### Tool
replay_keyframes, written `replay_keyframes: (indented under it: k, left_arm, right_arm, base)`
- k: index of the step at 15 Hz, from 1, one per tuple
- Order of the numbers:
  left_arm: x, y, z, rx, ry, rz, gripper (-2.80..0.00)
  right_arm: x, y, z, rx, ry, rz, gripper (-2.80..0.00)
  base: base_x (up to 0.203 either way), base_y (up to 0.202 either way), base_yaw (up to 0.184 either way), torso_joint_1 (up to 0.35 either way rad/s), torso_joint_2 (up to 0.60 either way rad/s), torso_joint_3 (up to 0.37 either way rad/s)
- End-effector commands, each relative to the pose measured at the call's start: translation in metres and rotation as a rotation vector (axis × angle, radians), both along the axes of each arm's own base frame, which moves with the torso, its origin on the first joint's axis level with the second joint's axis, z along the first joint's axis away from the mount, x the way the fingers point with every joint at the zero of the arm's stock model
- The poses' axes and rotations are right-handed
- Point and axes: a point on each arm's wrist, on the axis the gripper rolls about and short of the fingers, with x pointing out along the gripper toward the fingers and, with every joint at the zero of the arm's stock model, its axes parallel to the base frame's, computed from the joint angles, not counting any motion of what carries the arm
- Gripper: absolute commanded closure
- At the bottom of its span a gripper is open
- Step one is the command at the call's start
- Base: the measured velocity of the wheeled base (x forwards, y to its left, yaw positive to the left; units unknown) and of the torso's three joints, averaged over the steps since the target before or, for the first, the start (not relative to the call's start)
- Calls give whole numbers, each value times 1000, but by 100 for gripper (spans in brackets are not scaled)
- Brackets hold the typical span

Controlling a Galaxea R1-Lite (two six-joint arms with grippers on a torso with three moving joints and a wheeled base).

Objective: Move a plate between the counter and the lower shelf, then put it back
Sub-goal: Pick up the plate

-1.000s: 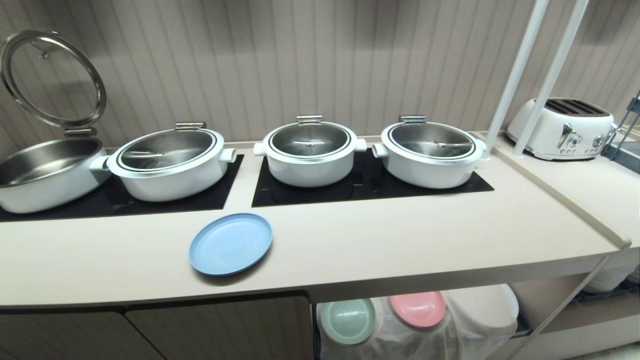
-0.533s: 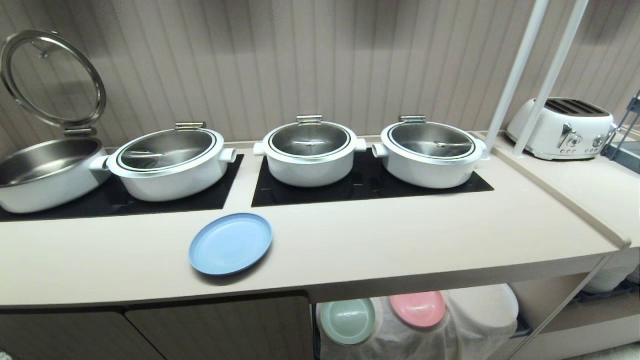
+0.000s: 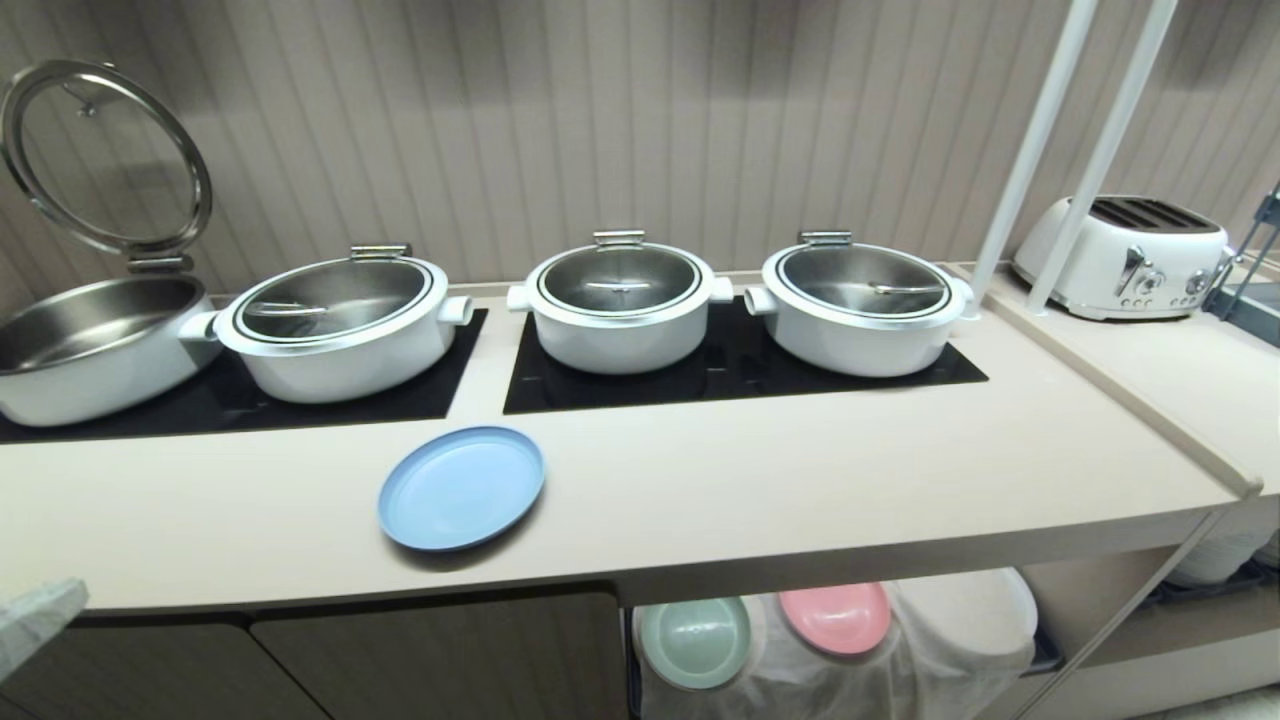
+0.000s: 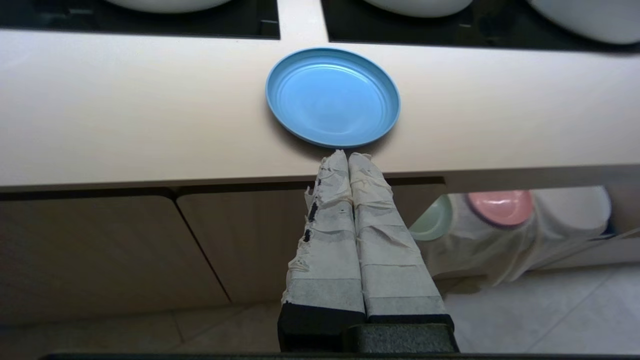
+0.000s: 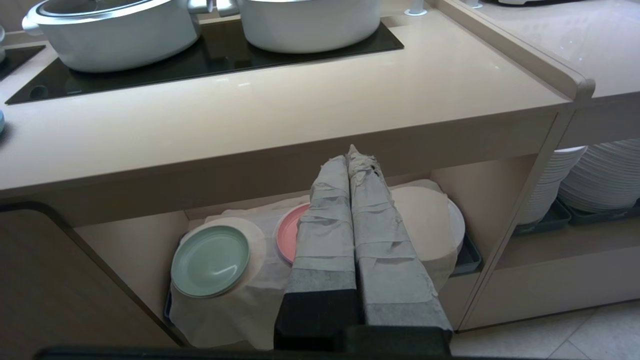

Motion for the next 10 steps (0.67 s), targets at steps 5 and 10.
replay_keyframes:
  k: [5,10]
  left_arm:
    - [46,0,3,-50,281,29,0]
    - [68,-1,-2,-106,519,16,0]
  right_arm:
    - [0,0,0,0,-1,0,0]
    - [0,0,0,0,-1,0,0]
  base:
    - [0,0,0,0,0,0]
    - [0,0,0,0,0,0]
